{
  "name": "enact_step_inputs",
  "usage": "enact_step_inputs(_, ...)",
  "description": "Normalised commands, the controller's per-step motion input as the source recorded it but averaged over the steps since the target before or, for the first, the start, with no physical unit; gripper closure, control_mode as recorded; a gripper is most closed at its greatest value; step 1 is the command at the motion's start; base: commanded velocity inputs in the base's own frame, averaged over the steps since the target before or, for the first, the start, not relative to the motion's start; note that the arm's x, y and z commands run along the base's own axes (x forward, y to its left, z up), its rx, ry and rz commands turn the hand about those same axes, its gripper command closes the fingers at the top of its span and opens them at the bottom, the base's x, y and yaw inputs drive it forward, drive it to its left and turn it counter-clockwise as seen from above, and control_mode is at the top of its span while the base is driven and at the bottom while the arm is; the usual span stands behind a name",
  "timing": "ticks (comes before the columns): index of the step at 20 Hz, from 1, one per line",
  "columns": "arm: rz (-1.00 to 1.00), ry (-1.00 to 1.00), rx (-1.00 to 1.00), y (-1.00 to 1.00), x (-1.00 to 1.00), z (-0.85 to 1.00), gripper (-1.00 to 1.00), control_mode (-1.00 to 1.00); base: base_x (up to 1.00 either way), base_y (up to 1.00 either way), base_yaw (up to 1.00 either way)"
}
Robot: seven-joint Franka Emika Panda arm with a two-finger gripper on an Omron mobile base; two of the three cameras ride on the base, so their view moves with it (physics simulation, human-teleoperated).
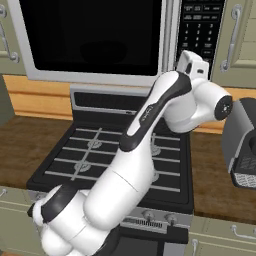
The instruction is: Pick the lime from the sink and place it in the bowl. Then pick the bowl and place it in the microwave. Then close the microwave door and press the start button.
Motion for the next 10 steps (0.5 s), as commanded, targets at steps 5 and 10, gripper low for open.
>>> enact_step_inputs(5,0.0,0.0,0.0,-0.24,0.54,-0.05,-1.0,-1.0,0.0,0.0,0.0)
enact_step_inputs(10,0.0,0.0,0.0,-0.28,0.39,-0.09,-1.0,-1.0,0.0,0.0,0.0)
